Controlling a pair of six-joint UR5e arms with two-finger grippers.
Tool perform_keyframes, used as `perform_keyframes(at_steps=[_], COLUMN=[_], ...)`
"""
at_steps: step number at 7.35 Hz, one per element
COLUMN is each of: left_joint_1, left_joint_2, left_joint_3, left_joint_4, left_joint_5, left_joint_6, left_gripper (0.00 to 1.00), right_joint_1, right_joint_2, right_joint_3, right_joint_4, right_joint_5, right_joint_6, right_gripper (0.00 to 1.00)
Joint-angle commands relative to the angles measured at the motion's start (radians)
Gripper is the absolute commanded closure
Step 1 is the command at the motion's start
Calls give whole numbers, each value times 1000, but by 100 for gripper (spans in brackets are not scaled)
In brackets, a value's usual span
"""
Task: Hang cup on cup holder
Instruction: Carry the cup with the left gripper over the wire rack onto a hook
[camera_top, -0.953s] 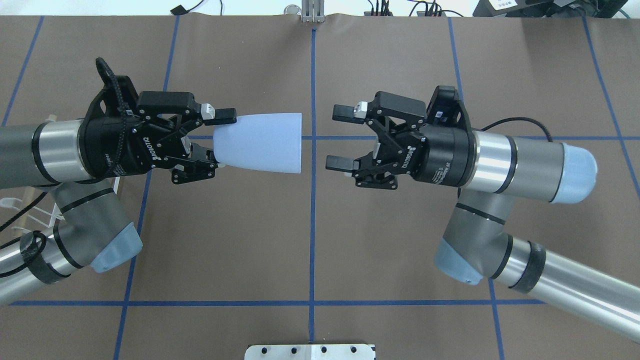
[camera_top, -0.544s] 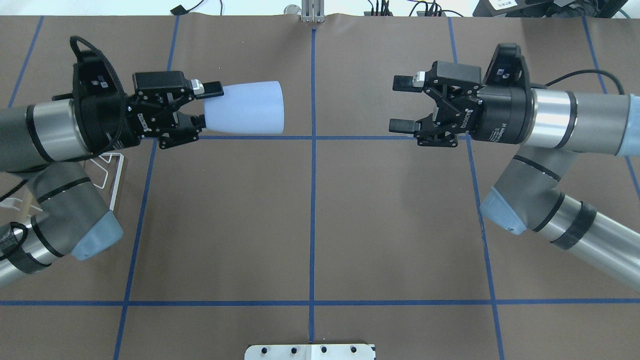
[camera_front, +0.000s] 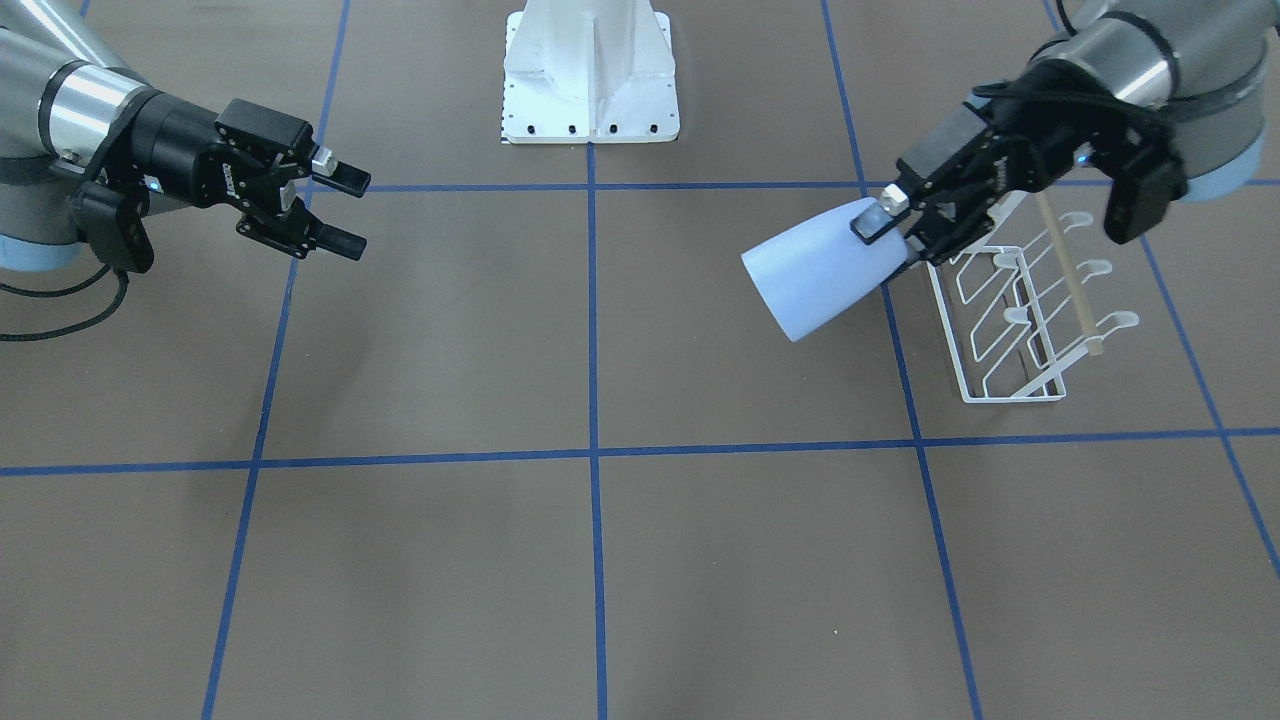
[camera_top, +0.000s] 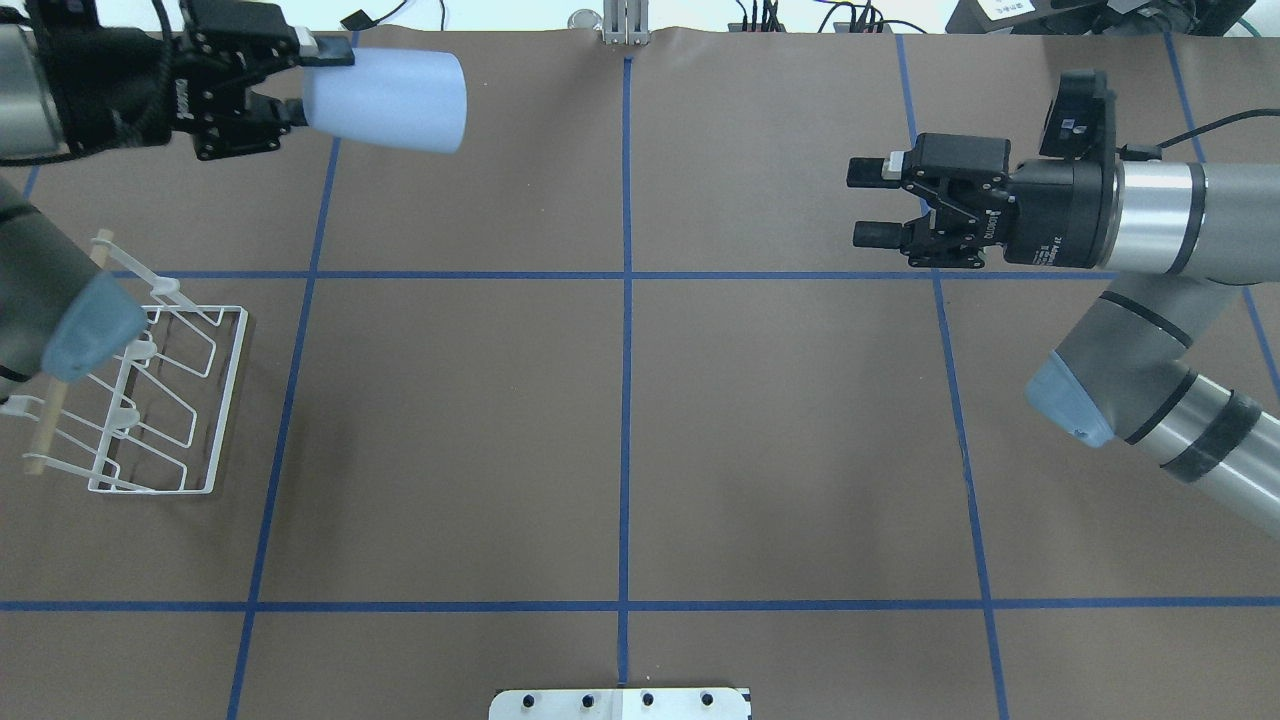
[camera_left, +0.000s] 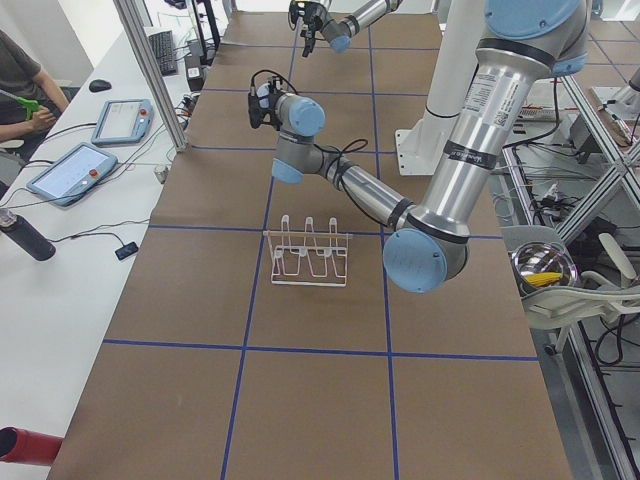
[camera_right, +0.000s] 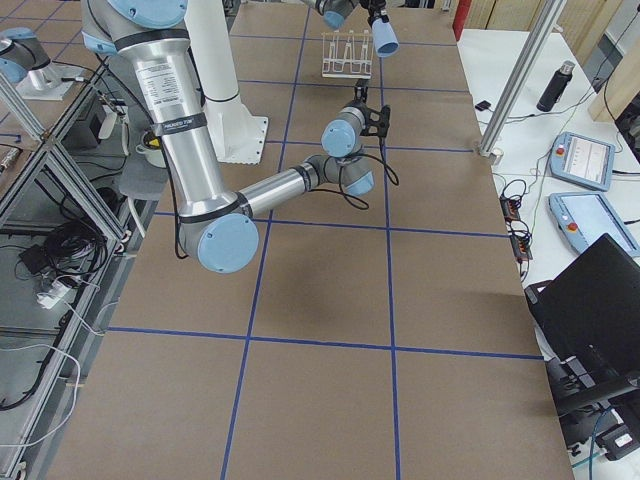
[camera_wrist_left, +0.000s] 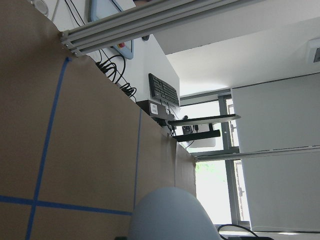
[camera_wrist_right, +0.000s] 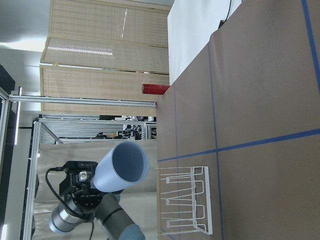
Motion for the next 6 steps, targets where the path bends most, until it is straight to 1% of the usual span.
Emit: perform_keyframes(at_steps=[1,2,3,4,5,6], left_joint_1=[-178,-212,-248,-267,-275,-275], left_joint_2=[59,69,78,104,130,141], left_joint_3=[-12,-16,-50,-86,-123,-174], left_joint_4=[197,278,402,537,652,766], left_joint_5=[-177,-200,-204,-196,-192,-190], left_joint_6=[212,311,433,606,735,746], left_gripper=[100,100,100,100,100,100], right_joint_1=[17,44,92,179,263,308], right_joint_2=[-77,-101,-120,-128,-147,-148], right_joint_3=[-9,-6,-3,0,1,0], right_joint_4=[-89,-159,-239,-353,-465,-529], right_joint_5=[15,23,64,149,247,285], right_joint_6=[-193,-307,-435,-592,-778,-846], right_gripper=[0,0,0,0,0,0])
